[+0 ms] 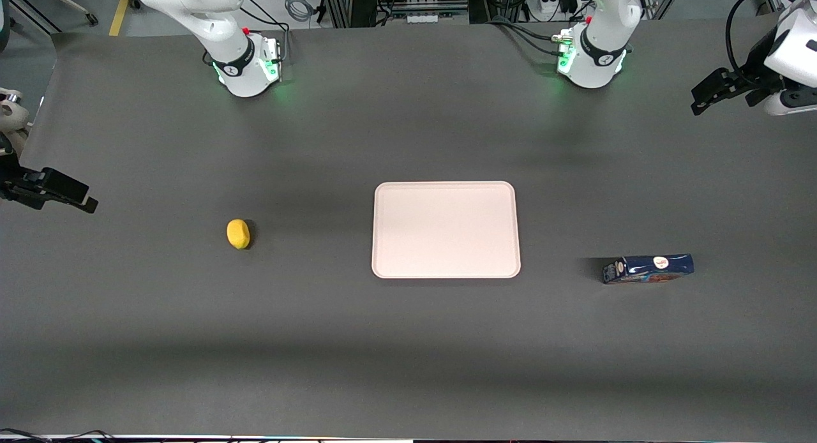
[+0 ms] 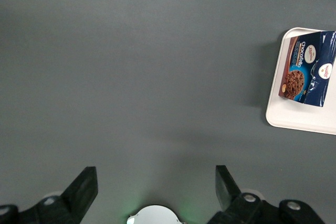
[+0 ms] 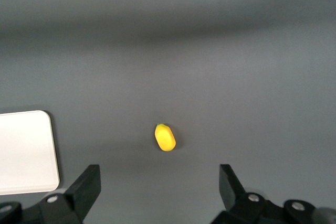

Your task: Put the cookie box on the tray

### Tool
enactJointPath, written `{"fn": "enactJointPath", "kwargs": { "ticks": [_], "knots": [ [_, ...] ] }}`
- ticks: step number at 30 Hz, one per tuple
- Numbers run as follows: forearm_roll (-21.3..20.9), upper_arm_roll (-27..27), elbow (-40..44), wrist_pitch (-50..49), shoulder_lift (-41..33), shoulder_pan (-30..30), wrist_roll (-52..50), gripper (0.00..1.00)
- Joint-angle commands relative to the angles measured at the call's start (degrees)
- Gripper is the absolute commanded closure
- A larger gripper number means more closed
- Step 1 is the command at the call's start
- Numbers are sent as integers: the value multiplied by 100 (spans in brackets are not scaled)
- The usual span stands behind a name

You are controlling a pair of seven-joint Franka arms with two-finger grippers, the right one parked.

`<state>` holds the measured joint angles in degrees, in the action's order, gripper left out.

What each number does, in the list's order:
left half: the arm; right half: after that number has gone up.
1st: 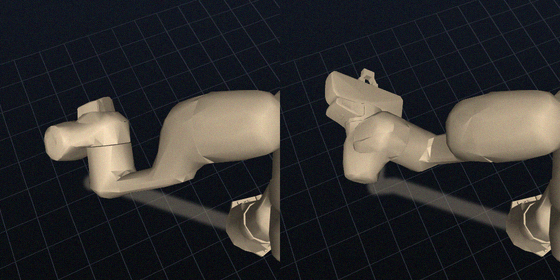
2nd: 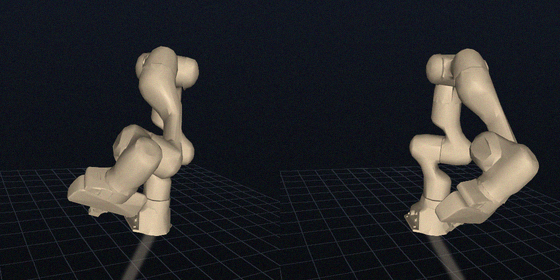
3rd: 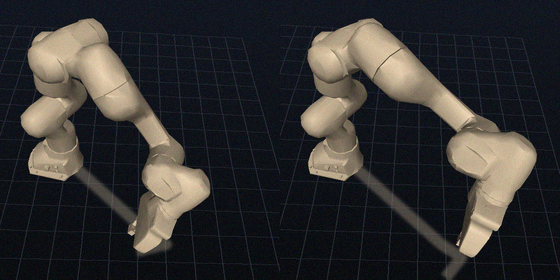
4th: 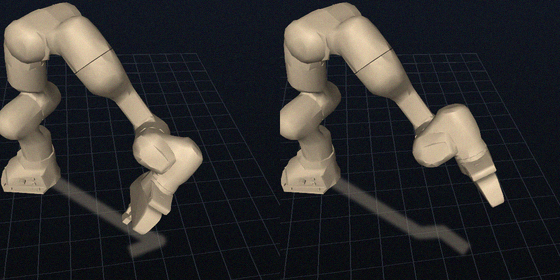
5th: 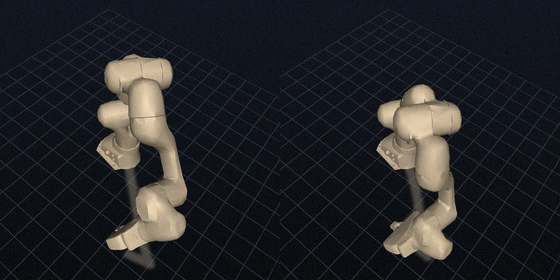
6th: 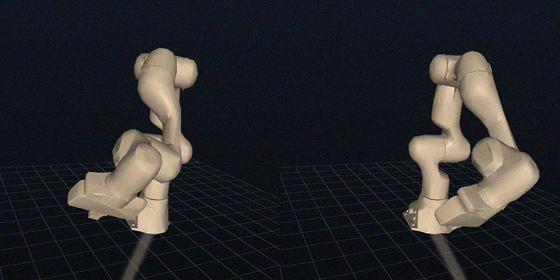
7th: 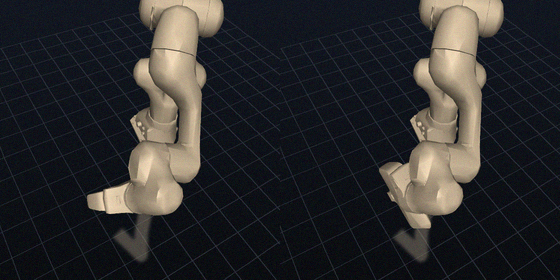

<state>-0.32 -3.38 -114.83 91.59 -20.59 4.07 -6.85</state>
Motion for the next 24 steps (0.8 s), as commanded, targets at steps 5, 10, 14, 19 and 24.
{"fn": "enactJointPath", "kwargs": {
  "ticks": [5,10,14,19,24],
  "knots": [
    [67,31,110,-19,81,-20,342,0],
    [67,31,110,-27,81,-20,351,0],
    [67,31,110,-36,81,-20,386,0],
    [58,31,128,-133,81,-20,386,0],
    [49,31,163,-150,81,-12,386,0]
  ]
}}
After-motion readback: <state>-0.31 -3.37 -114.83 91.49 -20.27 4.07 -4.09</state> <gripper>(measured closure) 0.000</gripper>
